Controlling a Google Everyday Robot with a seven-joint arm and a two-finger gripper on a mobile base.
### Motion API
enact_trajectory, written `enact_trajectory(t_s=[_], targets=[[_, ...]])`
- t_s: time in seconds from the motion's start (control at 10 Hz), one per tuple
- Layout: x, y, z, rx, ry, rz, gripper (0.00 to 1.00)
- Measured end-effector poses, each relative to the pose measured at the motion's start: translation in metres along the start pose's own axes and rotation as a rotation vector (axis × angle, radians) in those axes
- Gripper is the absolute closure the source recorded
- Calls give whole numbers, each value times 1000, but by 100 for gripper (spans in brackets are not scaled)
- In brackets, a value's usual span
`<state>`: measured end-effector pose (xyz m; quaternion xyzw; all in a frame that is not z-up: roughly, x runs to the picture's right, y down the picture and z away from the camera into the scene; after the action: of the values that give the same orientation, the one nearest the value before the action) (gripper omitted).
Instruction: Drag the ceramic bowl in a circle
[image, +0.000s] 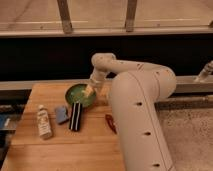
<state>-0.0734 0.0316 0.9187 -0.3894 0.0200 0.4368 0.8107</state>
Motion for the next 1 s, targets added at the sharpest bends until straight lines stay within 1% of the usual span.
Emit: enact_trajectory(t_s=[0.3,0.5,0.6,0.7,0.8,0.9,1.0], targets=[[5,-14,16,-17,-7,22,38],[-2,-12,25,-27,7,9,40],[-8,-5,30,-32,22,-28,48],[-11,5,34,-34,35,-74,59],[-10,12,36,-36,46,-102,68],[-13,20,36,-36,44,-125,79],[-14,22,36,-35,45,-137,90]])
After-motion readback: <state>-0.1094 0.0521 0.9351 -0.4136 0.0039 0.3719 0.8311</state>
